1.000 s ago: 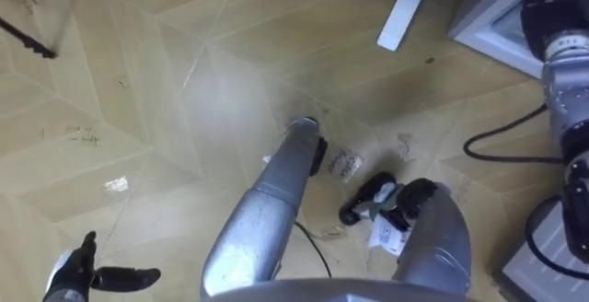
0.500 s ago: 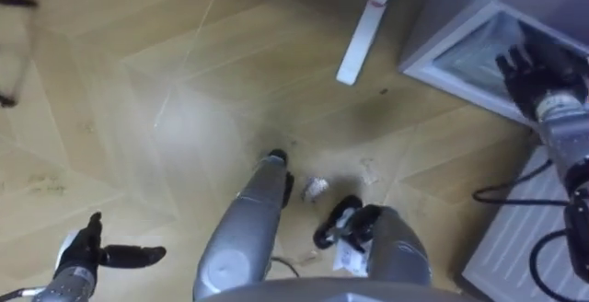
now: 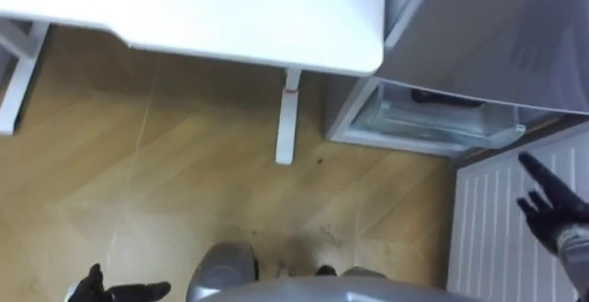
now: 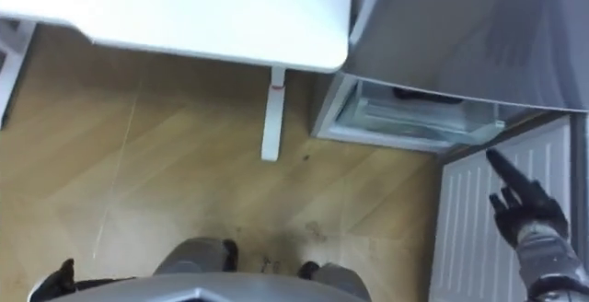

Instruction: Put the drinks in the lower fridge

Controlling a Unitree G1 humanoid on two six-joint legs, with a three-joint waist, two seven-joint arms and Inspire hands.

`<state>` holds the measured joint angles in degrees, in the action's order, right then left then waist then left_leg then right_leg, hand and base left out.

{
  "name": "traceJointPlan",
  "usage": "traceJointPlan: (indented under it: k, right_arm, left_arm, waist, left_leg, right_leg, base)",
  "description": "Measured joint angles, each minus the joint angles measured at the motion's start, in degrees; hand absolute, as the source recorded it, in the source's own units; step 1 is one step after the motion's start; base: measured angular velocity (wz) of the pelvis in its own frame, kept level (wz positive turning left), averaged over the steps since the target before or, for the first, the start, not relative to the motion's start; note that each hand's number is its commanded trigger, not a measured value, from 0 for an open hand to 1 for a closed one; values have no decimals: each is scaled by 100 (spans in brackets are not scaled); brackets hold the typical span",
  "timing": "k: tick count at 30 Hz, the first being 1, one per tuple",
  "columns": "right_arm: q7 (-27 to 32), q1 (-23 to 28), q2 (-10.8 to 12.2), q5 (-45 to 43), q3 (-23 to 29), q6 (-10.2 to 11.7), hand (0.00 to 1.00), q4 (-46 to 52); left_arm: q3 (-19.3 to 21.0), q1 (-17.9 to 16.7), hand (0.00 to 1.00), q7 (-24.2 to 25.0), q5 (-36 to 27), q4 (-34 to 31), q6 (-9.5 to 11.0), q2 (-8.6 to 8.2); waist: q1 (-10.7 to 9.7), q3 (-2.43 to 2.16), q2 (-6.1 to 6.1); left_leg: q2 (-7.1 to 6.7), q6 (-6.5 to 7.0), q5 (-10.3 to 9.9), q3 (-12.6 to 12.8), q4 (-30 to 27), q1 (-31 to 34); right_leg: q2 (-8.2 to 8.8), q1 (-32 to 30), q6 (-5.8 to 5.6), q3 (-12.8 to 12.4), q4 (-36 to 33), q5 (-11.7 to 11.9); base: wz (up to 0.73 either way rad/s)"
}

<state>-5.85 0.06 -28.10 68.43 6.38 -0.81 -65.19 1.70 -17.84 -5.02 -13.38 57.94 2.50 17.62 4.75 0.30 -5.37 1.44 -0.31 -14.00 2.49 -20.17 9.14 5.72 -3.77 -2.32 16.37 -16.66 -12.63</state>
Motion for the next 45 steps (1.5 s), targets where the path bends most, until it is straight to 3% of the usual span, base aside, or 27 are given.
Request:
traceJointPlan:
  k: [4, 8, 14, 19, 25, 33, 39, 45]
  right_arm:
    - [281, 175, 4, -1035, 293, 15, 0, 451]
    - [871, 216, -27, -2069, 465, 91, 0, 1045]
    - [1363, 168, -53, -2589, 1077, 99, 0, 1222]
    - [1810, 2, -432, -2966, 1530, 102, 0, 1164]
    - [2149, -189, -992, -3280, 1570, 101, 0, 1137]
    - [2260, -171, -1108, -3307, 1754, 63, 0, 661]
    - [2183, -197, -1108, -3295, 1754, 8, 0, 72]
    - [2058, -184, -1108, -3253, 1753, -58, 0, -217]
  left_arm:
    - [315, -62, 0, -86, 78, 19, -13, -233]
    - [386, -96, 0, -98, 308, -2, -12, -257]
    - [671, -202, 0, -99, 478, -114, -20, -319]
    - [1183, -199, 0, -110, 743, -47, -12, -309]
    - [1283, -301, 0, -131, 868, -73, -131, -294]
    - [1384, -332, 0, -154, 954, -328, -292, -295]
    - [1384, -439, 0, -105, 1098, -407, -299, -297]
    - [1386, -447, 0, -89, 1125, -409, -329, -288]
  waist:
    - [-128, -27, -35]
    - [-296, -28, -66]
    - [-460, -26, -152]
    - [-546, -9, -200]
    - [-679, -12, -217]
    - [-749, -44, -284]
    - [-751, -78, -234]
    - [-782, -53, -75]
  left_leg:
    - [11, -7, 2, 142, 249, -487]
    - [20, -17, 7, 187, 292, -639]
    - [2, -27, 17, 212, 484, -893]
    - [3, -35, 25, 232, 537, -915]
    - [12, -43, 42, 292, 666, -985]
    - [25, -57, 57, 299, 650, -959]
    - [25, -55, 58, 329, 656, -1045]
    - [48, -58, 56, 306, 662, -1014]
  right_leg:
    - [-46, 365, -20, -152, 215, 8]
    - [-76, 502, -32, -217, 307, 25]
    - [-76, 699, -44, -230, 402, 33]
    - [-79, 676, -44, -251, 403, 34]
    - [-90, 665, -44, -326, 405, 34]
    - [-108, 671, -37, -332, 415, 38]
    - [-108, 694, -35, -366, 415, 39]
    - [-128, 704, -2, -366, 411, 69]
  base:
    - [-15]
    - [-8]
    - [-1]
    - [-2]
    - [-7]
    - [0]
    - [-3]
    - [0]
